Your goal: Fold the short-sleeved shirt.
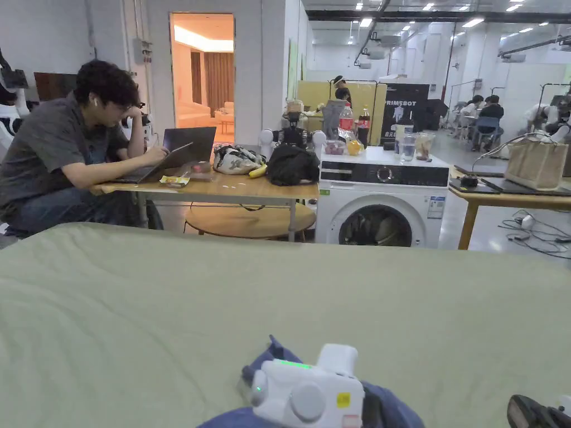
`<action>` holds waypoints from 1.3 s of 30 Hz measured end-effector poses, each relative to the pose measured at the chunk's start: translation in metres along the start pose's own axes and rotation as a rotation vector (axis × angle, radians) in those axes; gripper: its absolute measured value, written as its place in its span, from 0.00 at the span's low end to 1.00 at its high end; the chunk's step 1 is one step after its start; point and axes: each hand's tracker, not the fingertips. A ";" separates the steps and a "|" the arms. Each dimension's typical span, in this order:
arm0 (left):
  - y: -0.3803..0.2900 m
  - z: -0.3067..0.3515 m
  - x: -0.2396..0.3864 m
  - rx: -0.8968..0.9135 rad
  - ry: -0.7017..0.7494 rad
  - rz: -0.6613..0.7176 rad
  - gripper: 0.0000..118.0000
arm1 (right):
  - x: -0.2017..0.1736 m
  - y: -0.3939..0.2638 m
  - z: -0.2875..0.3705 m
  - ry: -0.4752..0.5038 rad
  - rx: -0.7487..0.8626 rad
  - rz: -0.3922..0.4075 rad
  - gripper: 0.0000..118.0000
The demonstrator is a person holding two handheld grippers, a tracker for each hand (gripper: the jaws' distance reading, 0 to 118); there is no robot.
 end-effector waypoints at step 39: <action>-0.058 0.335 -0.055 0.536 0.486 -0.121 0.00 | -0.050 -0.006 -0.021 0.076 -0.008 0.085 0.00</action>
